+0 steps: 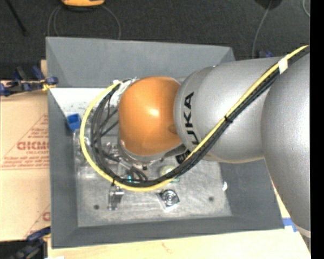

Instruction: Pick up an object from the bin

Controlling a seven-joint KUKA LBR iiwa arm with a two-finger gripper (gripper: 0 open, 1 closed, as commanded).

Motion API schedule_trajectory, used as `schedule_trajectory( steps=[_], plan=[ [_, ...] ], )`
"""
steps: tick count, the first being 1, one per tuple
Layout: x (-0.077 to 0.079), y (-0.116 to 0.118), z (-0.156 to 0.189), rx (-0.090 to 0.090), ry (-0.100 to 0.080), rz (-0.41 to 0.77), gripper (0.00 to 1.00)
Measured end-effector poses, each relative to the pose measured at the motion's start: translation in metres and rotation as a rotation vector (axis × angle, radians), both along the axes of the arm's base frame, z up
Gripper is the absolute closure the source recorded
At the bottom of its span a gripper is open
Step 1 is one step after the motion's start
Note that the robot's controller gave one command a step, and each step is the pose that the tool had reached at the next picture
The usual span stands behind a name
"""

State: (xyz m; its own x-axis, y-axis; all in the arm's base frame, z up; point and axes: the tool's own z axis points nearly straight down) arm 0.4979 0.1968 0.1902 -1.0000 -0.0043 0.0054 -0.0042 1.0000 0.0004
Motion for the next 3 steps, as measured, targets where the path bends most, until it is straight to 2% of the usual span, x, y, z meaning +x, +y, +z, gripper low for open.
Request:
schedule_trajectory(
  steps=[1, 2, 3],
  plan=[
    [-0.002, -0.07, 0.0, -0.003, -0.006, 0.072, 0.0],
    [0.016, -0.13, -0.111, -0.001, -0.006, 0.166, 0.0],
    [0.015, -0.194, -0.101, -0.003, -0.008, 0.192, 0.0]
  ],
)
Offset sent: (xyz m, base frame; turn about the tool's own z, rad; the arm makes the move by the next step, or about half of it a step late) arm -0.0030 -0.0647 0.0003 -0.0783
